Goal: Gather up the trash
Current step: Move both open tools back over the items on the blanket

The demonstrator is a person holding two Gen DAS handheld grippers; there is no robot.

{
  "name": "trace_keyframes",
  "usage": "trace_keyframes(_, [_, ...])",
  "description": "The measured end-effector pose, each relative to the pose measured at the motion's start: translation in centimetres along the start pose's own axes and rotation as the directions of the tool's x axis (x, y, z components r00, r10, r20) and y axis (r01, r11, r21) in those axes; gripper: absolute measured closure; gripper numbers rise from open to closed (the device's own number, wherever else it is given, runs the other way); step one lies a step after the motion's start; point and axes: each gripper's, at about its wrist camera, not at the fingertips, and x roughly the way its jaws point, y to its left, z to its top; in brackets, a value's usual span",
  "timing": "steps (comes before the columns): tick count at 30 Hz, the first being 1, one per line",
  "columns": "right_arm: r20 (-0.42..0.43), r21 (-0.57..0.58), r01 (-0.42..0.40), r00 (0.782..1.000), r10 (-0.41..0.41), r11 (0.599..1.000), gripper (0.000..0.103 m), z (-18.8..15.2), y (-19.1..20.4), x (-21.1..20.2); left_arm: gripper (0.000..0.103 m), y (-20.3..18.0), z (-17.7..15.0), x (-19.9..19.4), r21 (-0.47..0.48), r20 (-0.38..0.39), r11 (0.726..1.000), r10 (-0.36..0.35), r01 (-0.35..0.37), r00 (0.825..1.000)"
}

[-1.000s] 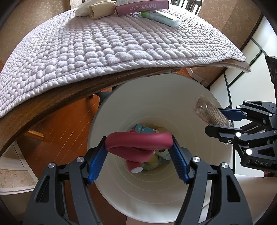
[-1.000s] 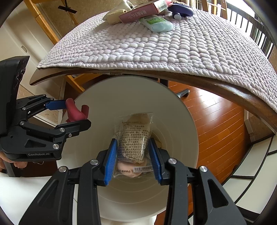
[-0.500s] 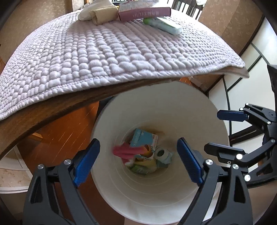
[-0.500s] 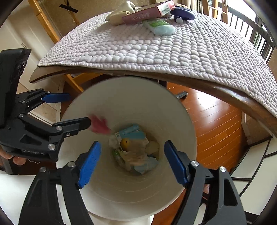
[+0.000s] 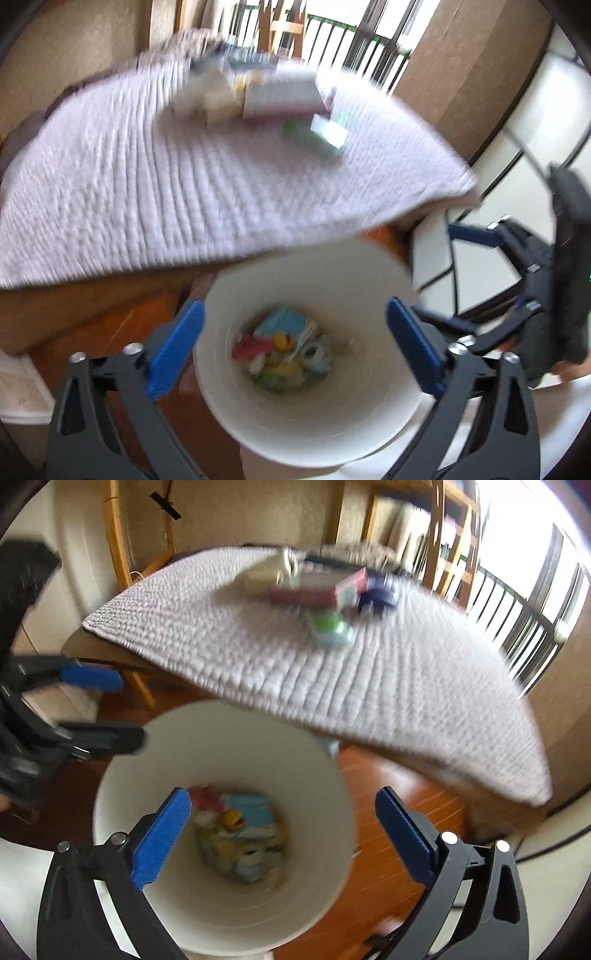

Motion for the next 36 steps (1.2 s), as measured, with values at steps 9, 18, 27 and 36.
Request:
trace_keyframes(9, [0.103, 0.002, -0.038, 0.994, 0.038, 0.999, 0.004, 4.6, -1.1, 0.1, 0.001, 0.7, 7.0, -2.4, -0.051, 0.147, 0.997, -0.043, 0.051, 0.988])
trace_keyframes(18, [0.107, 0.037, -0.107, 0.989, 0.103, 0.994, 0.004, 7.1, -1.9, 2.7, 0.001, 0.5, 12.6, 0.7, -0.03, 0.136, 0.999, -0.037, 0.041, 0.99])
trace_keyframes(27, [0.096, 0.051, -0.141, 0.986, 0.135, 0.989, 0.004, 9.0, -2.2, 5.2, 0.001, 1.2, 16.3, 5.0, -0.028, 0.062, 0.994, -0.102, 0.104, 0.993])
trace_keyframes(36, [0.09, 0.042, -0.154, 0.985, 0.15, 0.987, 0.012, 10.4, -2.6, 6.9, 0.001, 1.6, 18.6, 9.2, -0.036, -0.026, 0.99, -0.135, 0.134, 0.991])
